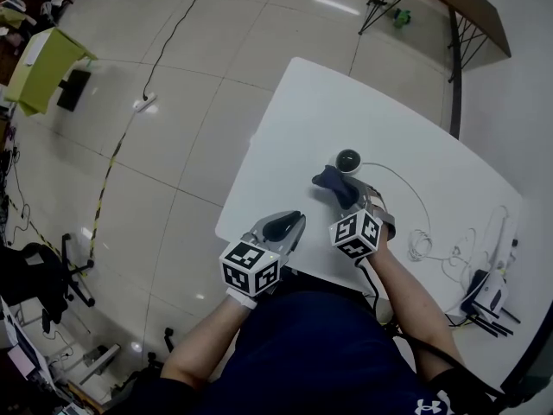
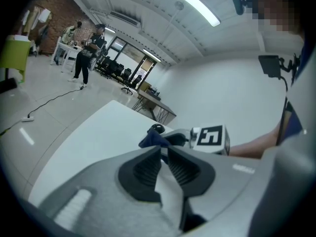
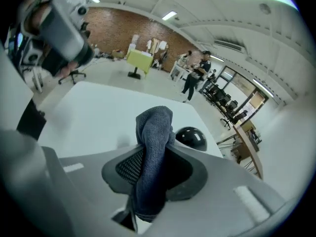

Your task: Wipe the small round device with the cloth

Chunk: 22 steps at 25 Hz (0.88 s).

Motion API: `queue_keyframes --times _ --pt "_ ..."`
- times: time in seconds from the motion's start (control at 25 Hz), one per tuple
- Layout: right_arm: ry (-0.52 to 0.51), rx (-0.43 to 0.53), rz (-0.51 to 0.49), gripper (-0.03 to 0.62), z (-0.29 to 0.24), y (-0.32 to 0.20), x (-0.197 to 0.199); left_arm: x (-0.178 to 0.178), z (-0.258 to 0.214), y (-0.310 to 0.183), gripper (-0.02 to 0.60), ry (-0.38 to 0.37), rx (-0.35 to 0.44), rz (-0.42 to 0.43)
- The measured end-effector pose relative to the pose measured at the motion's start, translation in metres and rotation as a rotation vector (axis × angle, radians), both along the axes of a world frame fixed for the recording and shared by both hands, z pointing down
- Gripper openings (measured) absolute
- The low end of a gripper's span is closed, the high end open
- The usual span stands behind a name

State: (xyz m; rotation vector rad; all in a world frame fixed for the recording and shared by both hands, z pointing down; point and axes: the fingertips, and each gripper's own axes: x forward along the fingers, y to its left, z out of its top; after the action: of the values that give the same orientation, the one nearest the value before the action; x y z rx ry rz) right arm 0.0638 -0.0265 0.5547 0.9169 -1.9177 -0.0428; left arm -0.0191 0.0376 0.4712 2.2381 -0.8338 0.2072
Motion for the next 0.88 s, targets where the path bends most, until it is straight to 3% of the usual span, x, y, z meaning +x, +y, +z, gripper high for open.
queue_keyframes --times 0.12,0.28,0.52,0.64,0.88 --pt "-0.174 0.025 0.141 0.110 -0.038 -0.011 0.009 0.009 -0.004 -0.002 0.043 0.007 0.013 0.033" --pt "-0.427 -0.028 0.380 0.110 -0.057 -0.026 0.037 0.021 -0.011 -0.005 0.043 0.022 0.026 0.069" --pt "-0.639 -0.146 0.645 0.110 -0.045 -0.037 0.072 0.023 -0.015 -0.005 0.043 0.029 0.033 0.088" --pt "-0.570 -0.109 0.619 0.110 -0.048 -0.041 0.070 0.016 -0.013 -0.005 0.043 0.027 0.027 0.075" --pt "-0.206 0.060 0.367 0.110 -0.069 -0.051 0.024 -0.002 -0.007 -0.009 0.043 0.025 0.010 0.046"
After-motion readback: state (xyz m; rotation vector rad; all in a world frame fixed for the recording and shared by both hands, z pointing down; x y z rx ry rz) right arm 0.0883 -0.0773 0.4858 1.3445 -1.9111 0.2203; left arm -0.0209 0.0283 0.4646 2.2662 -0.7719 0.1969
